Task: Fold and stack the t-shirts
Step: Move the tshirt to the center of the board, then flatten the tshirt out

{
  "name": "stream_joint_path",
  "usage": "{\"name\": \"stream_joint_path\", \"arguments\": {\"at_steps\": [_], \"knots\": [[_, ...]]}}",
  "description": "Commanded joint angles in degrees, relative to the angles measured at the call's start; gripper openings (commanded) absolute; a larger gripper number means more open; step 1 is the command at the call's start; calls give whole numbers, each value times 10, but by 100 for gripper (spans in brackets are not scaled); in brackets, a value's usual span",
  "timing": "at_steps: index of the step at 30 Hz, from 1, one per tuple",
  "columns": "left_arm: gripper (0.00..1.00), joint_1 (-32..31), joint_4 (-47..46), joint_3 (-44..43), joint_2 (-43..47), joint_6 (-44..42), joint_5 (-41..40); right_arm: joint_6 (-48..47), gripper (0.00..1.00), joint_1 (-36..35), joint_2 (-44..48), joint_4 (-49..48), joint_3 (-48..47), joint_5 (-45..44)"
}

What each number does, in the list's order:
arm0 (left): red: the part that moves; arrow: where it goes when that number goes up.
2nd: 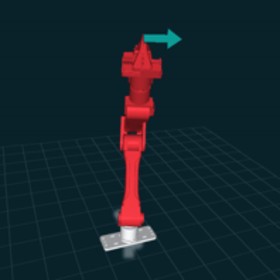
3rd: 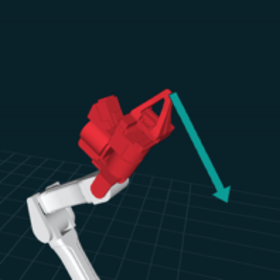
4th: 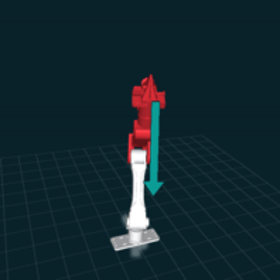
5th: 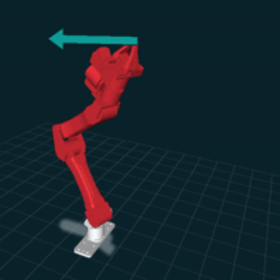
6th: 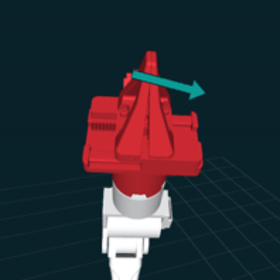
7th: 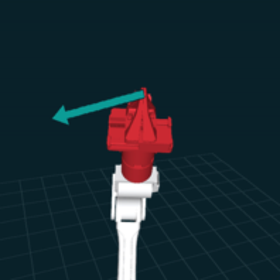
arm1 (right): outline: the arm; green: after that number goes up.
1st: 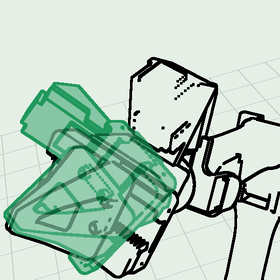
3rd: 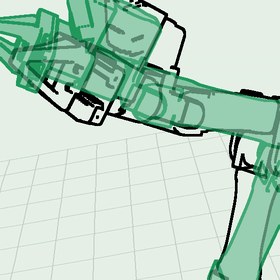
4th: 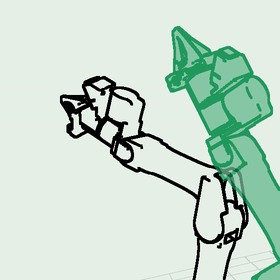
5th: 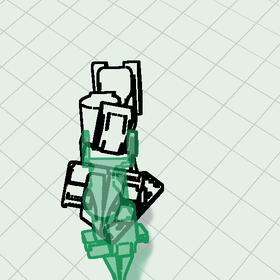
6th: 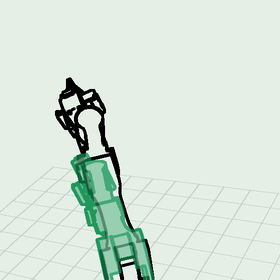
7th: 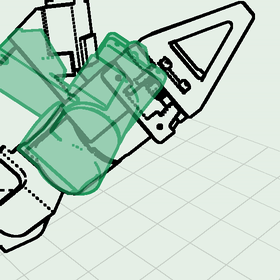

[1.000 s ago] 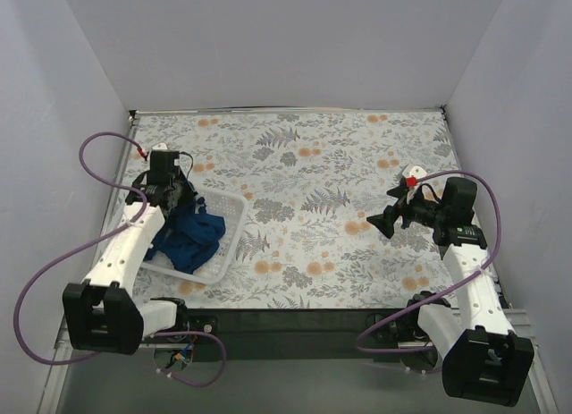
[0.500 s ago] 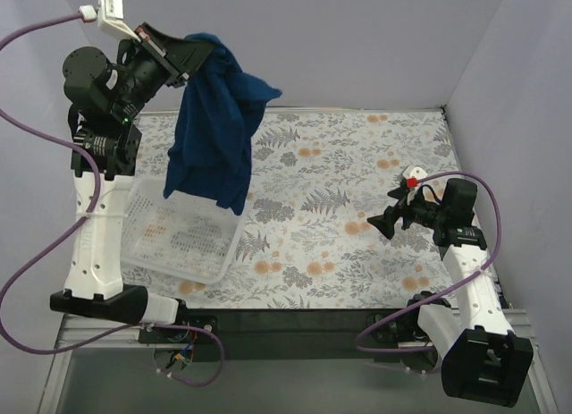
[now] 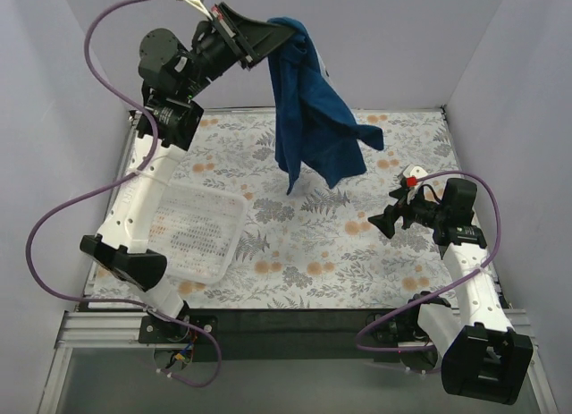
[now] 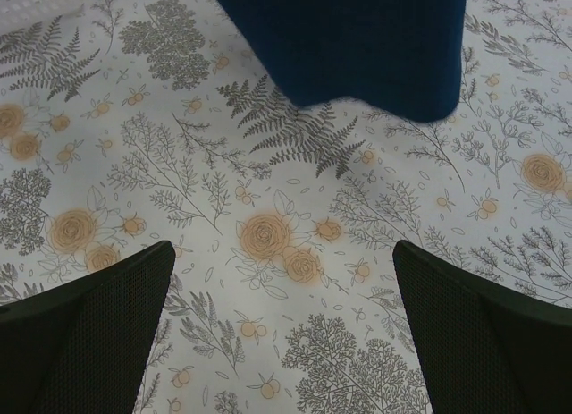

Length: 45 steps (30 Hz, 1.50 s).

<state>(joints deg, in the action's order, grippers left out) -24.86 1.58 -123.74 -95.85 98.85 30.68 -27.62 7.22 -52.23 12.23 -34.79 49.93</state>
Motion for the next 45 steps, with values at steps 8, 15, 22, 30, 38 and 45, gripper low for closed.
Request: {"name": "stream_joint_path", "arguments": {"at_steps": [8,15,22,30,38,45], "knots": [[5,-16,15,375,155,-113,-76,-5,98,11,6,-8,-2,-11],[55,-17,85,555,203,-241,-151,-6,98,13,5,-8,0,-9],[79,-18,183,547,281,-318,-239,-7,98,13,-1,-7,-1,-5],[75,-17,443,641,303,-156,-404,-9,98,13,-3,-7,-1,-5],[98,-12,506,603,190,144,-592,-9,98,13,-2,-7,1,-5],[90,72,572,452,-10,234,-582,-9,98,13,1,-6,2,-2]]}}
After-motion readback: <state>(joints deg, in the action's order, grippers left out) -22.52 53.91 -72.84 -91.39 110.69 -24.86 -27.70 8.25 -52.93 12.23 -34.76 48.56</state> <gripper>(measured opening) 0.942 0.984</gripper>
